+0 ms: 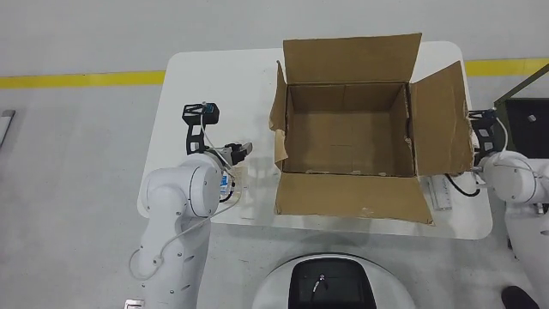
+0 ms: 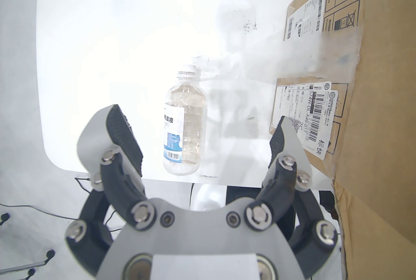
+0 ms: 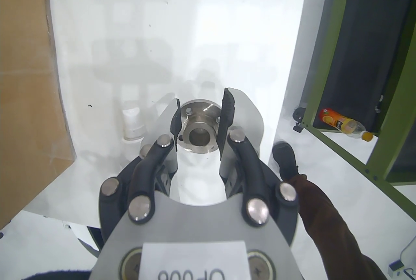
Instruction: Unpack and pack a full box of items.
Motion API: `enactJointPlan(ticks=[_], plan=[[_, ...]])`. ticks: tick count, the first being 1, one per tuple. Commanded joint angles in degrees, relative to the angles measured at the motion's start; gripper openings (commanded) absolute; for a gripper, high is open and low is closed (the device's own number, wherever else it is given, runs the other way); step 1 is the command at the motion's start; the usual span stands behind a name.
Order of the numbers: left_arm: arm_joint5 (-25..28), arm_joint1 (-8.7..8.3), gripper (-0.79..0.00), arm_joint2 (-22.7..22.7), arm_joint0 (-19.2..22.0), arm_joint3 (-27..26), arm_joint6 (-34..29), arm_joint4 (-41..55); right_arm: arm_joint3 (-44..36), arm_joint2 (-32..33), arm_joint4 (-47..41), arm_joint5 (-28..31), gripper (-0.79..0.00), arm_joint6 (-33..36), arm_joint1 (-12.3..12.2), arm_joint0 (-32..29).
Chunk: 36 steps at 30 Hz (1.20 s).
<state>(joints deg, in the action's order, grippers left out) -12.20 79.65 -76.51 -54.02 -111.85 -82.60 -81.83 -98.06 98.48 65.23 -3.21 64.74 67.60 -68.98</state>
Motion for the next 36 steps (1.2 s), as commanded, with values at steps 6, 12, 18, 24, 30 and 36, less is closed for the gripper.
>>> enactJointPlan(ticks=[6,12,18,24,30,36], plan=[[0.0,0.00,0.000,0.0,0.0,0.0,0.0,0.0,-9.9,5.5,-0.5,-2.5,-0.785,-19.4,0.0,-2.9],[0.0,0.00,0.000,0.0,0.0,0.0,0.0,0.0,-16.5,6.4,2.1,-4.3,-0.785,-31.6,0.1,-3.4],[0.0,0.00,0.000,0.0,0.0,0.0,0.0,0.0,-20.6,4.4,9.4,-2.9,-0.785,-34.4,-0.1,-2.8],[0.0,0.00,0.000,0.0,0.0,0.0,0.0,0.0,-20.6,4.4,9.4,-2.9,-0.785,-34.4,-0.1,-2.8],[0.0,0.00,0.000,0.0,0.0,0.0,0.0,0.0,-20.0,3.2,3.2,-2.7,-0.785,-40.8,0.3,-3.0],[0.0,0.00,0.000,0.0,0.0,0.0,0.0,0.0,-16.0,2.4,-1.0,3.8,-0.785,-53.8,0.5,-2.7]])
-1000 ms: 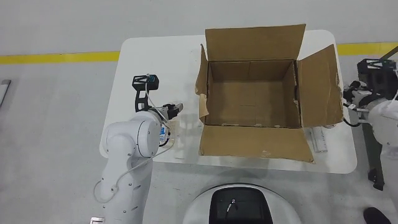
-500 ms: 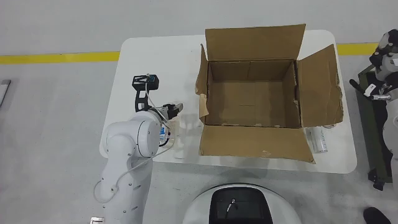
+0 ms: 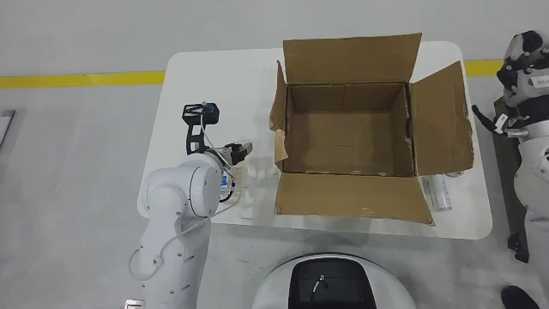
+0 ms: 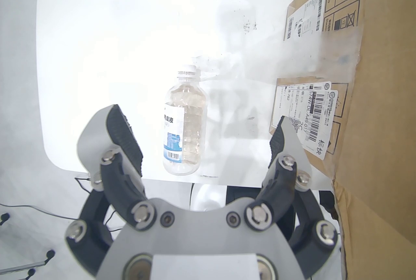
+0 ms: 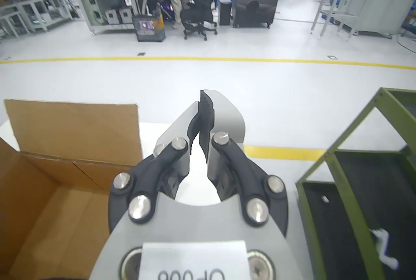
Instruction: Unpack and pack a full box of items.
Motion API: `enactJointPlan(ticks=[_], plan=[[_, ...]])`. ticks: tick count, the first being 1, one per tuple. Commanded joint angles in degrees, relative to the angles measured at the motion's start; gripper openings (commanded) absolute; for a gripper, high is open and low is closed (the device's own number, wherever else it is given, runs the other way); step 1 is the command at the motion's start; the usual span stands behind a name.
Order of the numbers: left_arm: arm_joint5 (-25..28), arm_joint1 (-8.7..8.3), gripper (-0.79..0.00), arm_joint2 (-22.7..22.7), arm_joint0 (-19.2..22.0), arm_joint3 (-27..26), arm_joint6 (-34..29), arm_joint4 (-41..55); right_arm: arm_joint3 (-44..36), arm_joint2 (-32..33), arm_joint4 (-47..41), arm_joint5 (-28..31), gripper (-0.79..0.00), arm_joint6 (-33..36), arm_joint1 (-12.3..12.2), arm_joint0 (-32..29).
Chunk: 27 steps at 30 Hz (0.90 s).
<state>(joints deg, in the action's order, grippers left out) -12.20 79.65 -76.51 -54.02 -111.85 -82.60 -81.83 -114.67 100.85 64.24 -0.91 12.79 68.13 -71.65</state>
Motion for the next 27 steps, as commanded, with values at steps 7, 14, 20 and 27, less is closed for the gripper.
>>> enactJointPlan(ticks=[7,14,20,27], plan=[[0.0,-0.02,0.000,-0.2,-0.7,0.2,1.5,0.2,2.3,0.9,0.8,8.6,-0.785,-8.3,-0.3,-1.6],[3.2,-0.44,0.000,-1.9,-3.7,-0.3,1.1,0.4,2.3,0.9,1.1,9.5,-0.785,-8.3,-0.4,-1.7],[12.5,-1.48,0.000,-5.5,-5.1,1.1,-3.3,0.5,2.3,0.9,1.1,9.5,-0.785,-8.3,-0.4,-1.7],[17.0,-2.05,0.000,-5.8,-6.8,4.3,-2.5,-0.3,2.3,0.9,1.1,9.5,-0.785,-8.3,-0.4,-1.7]])
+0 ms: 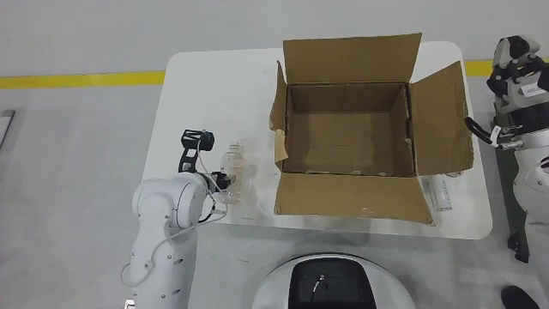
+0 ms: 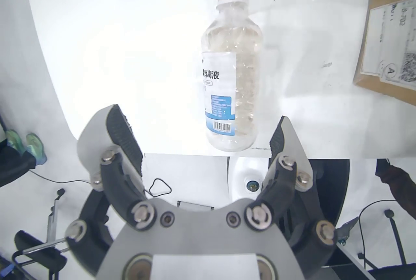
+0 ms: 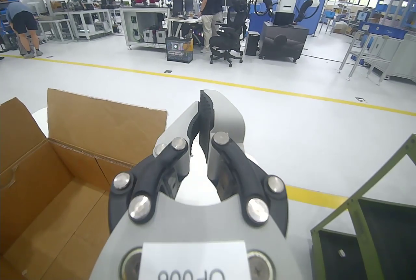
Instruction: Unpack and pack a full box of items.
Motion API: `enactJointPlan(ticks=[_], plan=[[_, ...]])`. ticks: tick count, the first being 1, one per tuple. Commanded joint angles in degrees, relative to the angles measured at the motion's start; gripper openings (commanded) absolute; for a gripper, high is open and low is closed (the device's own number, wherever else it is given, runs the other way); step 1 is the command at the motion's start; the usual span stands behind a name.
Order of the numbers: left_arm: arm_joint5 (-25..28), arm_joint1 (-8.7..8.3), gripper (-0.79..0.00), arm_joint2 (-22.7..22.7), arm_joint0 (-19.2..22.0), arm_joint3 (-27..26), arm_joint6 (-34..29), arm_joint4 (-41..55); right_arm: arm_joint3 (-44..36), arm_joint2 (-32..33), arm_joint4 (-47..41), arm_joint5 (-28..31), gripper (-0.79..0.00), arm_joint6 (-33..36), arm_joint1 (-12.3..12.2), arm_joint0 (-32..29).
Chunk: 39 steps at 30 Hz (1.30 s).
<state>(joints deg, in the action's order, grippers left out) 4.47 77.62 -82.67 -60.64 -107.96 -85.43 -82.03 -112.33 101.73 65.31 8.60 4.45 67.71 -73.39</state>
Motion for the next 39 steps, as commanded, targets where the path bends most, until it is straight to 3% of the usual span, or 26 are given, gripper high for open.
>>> enactJointPlan(ticks=[1,20,22,24,28,29,30,36,38,39], plan=[[0.5,-0.03,0.000,0.8,-0.3,0.8,0.8,-0.4,0.0,0.0,0.0,0.0,-0.785,0.0,0.0,0.0],[-1.4,0.34,0.000,6.3,3.2,14.2,5.8,-3.2,0.0,0.0,0.0,0.0,-0.785,0.0,0.0,0.0],[-1.6,0.37,-0.086,6.4,3.7,15.7,6.2,-3.0,0.0,0.0,0.0,0.0,-0.785,0.0,0.0,0.0],[-1.7,0.38,-0.342,6.5,4.2,17.2,6.9,-3.2,0.0,0.0,0.0,0.0,-0.785,0.0,0.0,0.0],[-2.4,0.49,-0.662,7.2,4.8,18.4,6.9,-3.3,0.0,0.0,0.0,0.0,-0.785,0.0,0.0,0.0],[-2.6,0.50,-0.690,7.3,5.0,18.7,6.8,-3.5,0.0,0.0,0.0,0.0,-0.785,0.0,0.0,0.0],[-2.8,0.52,-0.785,7.4,5.1,18.9,6.9,-3.5,0.0,0.0,0.0,0.0,-0.785,0.0,0.0,0.0],[-3.5,0.47,-0.785,7.1,5.1,18.3,7.1,-3.7,0.0,0.0,0.0,0.0,-0.785,0.0,0.0,0.0],[-3.8,0.42,-0.785,6.7,4.8,17.2,7.0,-3.5,0.0,0.0,0.0,0.0,-0.690,0.0,0.0,0.0],[-4.1,0.39,-0.785,6.3,4.5,16.5,7.0,-3.3,0.0,0.1,-0.3,-0.3,-0.585,0.0,0.0,-0.1]])
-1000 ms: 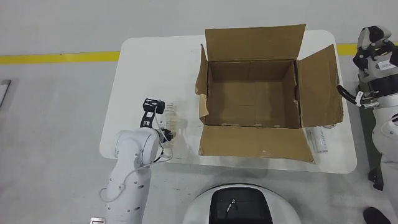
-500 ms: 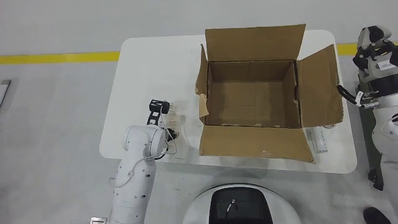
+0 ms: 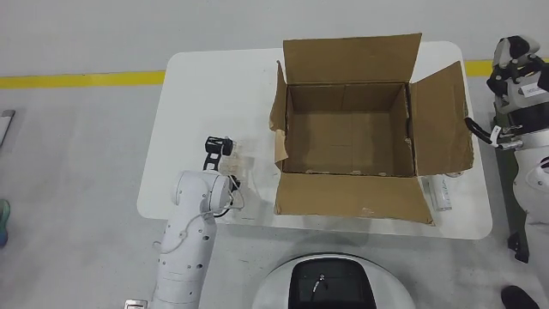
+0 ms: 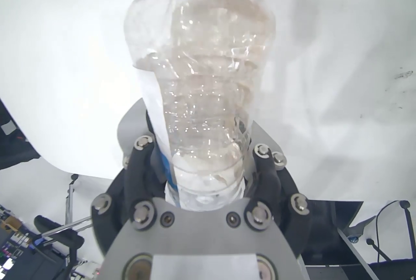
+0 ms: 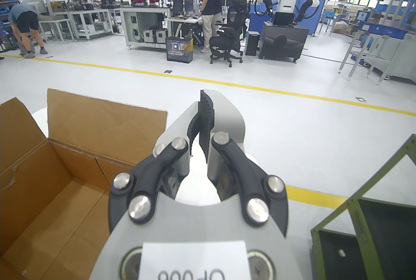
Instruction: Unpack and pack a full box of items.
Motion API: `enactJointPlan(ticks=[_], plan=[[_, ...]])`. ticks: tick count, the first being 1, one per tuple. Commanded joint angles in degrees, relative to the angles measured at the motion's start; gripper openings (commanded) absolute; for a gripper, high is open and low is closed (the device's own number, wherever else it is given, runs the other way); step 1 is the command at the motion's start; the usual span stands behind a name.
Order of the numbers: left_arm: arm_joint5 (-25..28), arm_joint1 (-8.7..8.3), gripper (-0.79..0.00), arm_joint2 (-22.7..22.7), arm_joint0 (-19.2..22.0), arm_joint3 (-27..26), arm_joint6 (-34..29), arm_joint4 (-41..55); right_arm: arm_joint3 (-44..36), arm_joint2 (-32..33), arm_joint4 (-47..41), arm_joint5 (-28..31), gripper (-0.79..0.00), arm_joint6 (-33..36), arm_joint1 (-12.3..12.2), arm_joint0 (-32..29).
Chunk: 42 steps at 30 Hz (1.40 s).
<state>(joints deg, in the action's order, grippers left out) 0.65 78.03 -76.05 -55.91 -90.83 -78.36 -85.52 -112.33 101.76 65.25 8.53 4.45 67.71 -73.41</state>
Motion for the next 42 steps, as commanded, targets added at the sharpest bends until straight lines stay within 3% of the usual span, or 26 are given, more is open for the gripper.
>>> enactJointPlan(ticks=[1,2,3,11,17,22,23,24,28,32,34,35,36,42], plan=[[-0.5,-0.06,-0.785,-0.6,-0.4,-1.3,-0.2,0.4,0.0,0.5,-0.7,-1.0,-0.437,0.5,0.0,-0.1],[-0.7,-0.10,-0.785,-0.9,-0.6,-2.1,-0.4,0.6,-0.2,1.1,-0.8,-2.0,-0.089,1.8,0.0,0.0],[-1.0,-0.12,-0.785,-1.4,-0.8,-3.2,-0.5,1.0,-0.6,1.7,-1.3,-3.1,0.000,2.6,0.0,0.4],[-3.5,-0.33,-0.785,-4.6,-2.1,-13.2,-2.2,4.5,-0.3,7.3,-9.3,-10.7,0.000,19.1,-0.4,3.1],[-5.5,-0.28,-0.785,-5.4,-1.4,-20.2,-3.2,7.4,1.8,10.2,-25.0,-10.6,0.000,34.1,-0.8,4.2],[-8.6,-0.13,-0.785,-5.7,0.4,-24.5,-3.4,9.4,0.6,10.0,-32.9,-9.4,0.000,37.9,-0.8,2.1],[-8.9,-0.10,-0.785,-5.7,0.8,-25.4,-3.4,9.9,0.3,9.4,-34.7,-9.7,-0.135,38.0,-0.8,1.6],[-9.2,-0.08,-0.785,-5.7,1.0,-26.0,-3.6,10.4,-0.1,9.1,-35.8,-10.1,-0.403,38.0,-0.7,1.1],[-10.1,-0.06,-0.785,-5.7,2.4,-28.3,-4.0,11.9,-1.6,6.9,-36.2,-10.2,-0.422,38.4,-0.8,-0.7],[-10.6,-0.07,-0.785,-5.6,3.6,-29.7,-4.3,13.1,-1.2,4.8,-36.0,-10.7,-0.539,38.5,-0.9,-1.4],[-10.8,-0.10,-0.785,-5.5,4.0,-30.2,-4.5,13.4,-0.7,3.9,-36.4,-11.2,-0.686,38.4,-0.9,-1.4],[-10.9,-0.12,-0.785,-5.5,4.1,-30.4,-4.6,13.5,-0.4,3.5,-36.6,-11.4,-0.708,38.5,-0.9,-1.5],[-11.0,-0.14,-0.785,-5.5,4.2,-30.5,-4.7,13.7,-0.2,3.3,-36.6,-11.5,-0.785,38.4,-0.9,-1.5],[-11.0,-0.14,-0.785,-5.5,4.2,-30.5,-4.7,13.7,0.1,2.8,-37.2,-10.9,-0.785,37.9,-1.0,-1.7]])
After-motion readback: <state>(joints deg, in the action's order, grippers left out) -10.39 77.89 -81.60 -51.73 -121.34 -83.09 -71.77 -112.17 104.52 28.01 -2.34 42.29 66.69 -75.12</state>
